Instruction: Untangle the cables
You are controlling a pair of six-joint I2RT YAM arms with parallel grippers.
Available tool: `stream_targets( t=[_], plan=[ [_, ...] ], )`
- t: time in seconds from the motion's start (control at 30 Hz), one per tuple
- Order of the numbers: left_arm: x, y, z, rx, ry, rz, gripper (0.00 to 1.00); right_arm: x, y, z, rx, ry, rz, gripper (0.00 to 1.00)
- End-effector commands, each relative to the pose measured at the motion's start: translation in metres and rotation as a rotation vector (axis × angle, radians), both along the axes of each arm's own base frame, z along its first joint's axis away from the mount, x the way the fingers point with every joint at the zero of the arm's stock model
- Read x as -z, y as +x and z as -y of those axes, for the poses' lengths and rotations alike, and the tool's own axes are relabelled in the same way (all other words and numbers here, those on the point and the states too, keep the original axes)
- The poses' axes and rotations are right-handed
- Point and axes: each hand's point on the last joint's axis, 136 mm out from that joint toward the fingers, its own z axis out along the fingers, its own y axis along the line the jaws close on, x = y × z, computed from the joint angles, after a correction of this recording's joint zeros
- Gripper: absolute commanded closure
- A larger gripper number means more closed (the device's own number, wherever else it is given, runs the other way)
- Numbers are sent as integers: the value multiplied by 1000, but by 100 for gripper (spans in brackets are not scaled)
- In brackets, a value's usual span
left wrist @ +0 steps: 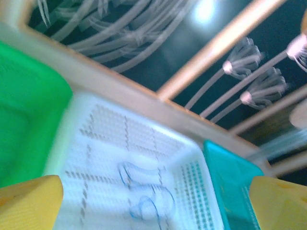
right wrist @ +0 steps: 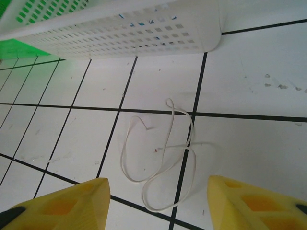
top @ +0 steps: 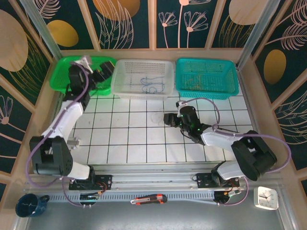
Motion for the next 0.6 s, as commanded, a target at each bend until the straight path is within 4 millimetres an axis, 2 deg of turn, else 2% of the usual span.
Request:
stream_targets(
  t=[0.0, 0.13, 0.23, 0.43, 0.5, 0.57],
  plan=[
    [9, -27, 24, 57, -86, 6, 1, -9, 10, -16, -54, 29, 11, 45],
    [32, -56, 46, 88, -89, -20, 1, -4, 24, -26, -62, 19, 0, 46],
    [43, -70, 51, 98, -100, -35, 1, 7, 37, -28, -45, 6, -17, 47],
    [50, -79, 55, 116, -102, -47, 1, 30, 54, -29, -5, -23, -49, 51],
    [49, -80, 56, 120, -104, -44, 1, 36, 58, -29, 7, -34, -53, 54],
    [47, -80, 57, 126, -104, -40, 1, 41, 62, -30, 7, -39, -57, 67]
  ],
)
